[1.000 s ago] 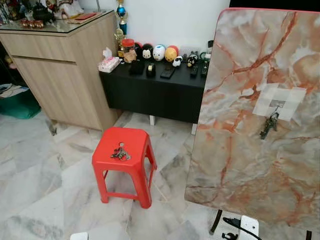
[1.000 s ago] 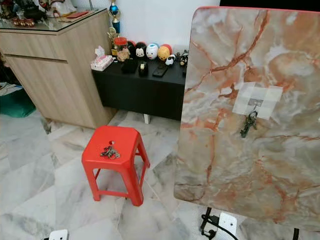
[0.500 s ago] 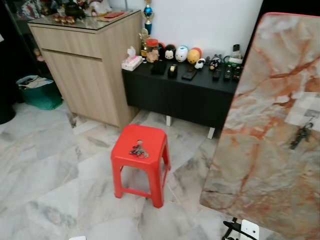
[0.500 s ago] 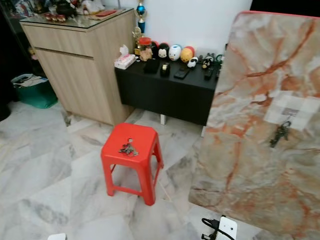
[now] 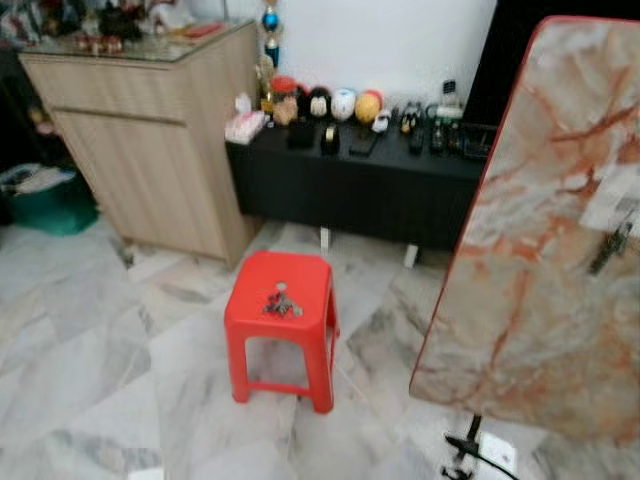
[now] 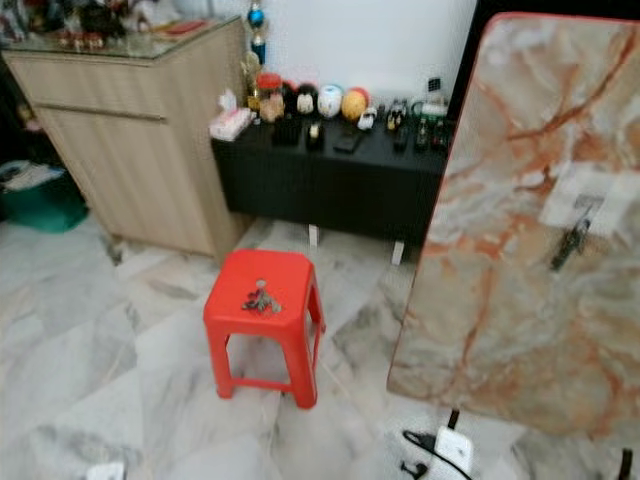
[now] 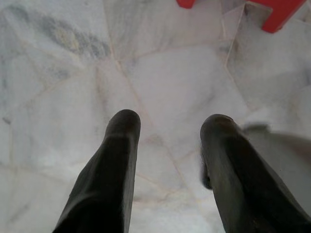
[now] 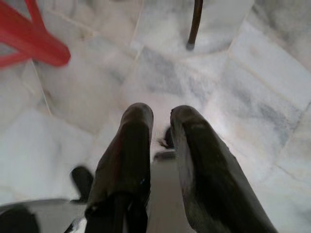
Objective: Hang keys on a hook
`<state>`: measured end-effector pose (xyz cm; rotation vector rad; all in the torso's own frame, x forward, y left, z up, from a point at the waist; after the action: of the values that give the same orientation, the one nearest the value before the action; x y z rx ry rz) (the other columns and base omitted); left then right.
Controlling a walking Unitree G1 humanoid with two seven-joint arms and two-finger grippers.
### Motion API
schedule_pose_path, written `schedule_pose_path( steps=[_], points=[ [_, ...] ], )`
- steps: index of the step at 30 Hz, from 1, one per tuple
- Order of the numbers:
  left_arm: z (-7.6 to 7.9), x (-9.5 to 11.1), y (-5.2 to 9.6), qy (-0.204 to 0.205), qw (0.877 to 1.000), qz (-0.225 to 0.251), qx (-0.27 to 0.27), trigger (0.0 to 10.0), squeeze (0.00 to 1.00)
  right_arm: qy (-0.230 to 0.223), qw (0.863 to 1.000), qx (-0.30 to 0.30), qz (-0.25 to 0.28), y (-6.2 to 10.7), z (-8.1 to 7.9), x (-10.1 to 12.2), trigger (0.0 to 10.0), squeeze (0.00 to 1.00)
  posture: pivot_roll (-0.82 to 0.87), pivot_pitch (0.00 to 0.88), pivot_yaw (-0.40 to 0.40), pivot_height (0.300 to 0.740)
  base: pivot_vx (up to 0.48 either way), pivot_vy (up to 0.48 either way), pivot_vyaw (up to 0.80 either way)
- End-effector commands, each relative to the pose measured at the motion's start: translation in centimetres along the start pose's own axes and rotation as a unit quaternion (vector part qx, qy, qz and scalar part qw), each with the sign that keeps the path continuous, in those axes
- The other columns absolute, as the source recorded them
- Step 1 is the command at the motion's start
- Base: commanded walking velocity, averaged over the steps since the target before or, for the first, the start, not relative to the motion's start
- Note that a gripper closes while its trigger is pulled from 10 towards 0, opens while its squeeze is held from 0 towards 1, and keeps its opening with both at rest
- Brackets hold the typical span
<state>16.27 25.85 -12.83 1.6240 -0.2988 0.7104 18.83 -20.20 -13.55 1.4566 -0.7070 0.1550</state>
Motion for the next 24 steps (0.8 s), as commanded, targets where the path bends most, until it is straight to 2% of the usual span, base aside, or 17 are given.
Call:
schedule_pose_path(
  steps=[1,10,24],
  points=[
    [-0.6,-0.4,0.1,0.003,1.0,-0.007,0.007,10.0,0.0,-0.005,1.0,0.01,0.003,-0.1,-1.0,0.3,10.0,0.0,0.09,0.0,0.023,0.718,0.0,0.3,0.0],
    [-0.9,-0.4,0.2,0.007,1.0,-0.005,0.011,10.0,0.0,-0.001,1.0,0.016,0.002,0.0,-1.1,0.0,10.0,0.0,0.09,0.0,0.007,0.718,0.0,0.296,0.0],
    [-1.3,-0.2,0.2,0.024,0.999,-0.003,0.02,10.0,0.0,0.023,0.999,0.027,0.013,-0.1,-1.6,1.1,10.0,0.0,0.12,0.0,-0.042,0.718,0.0,0.28,0.0]
  ],
)
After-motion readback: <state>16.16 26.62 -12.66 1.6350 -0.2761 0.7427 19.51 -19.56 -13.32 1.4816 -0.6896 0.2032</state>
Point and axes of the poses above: a point about 5 cm out from each wrist's last joint towards the gripper, its own y axis pointing back from the gripper into the wrist, its own x axis along the axis of the wrist's last joint, z = x × y, the point moved 5 cm from there along -y, pointing out of the wrist towards the gripper, and after that the axes turned 5 degrees about y, right-handed, at the moved point
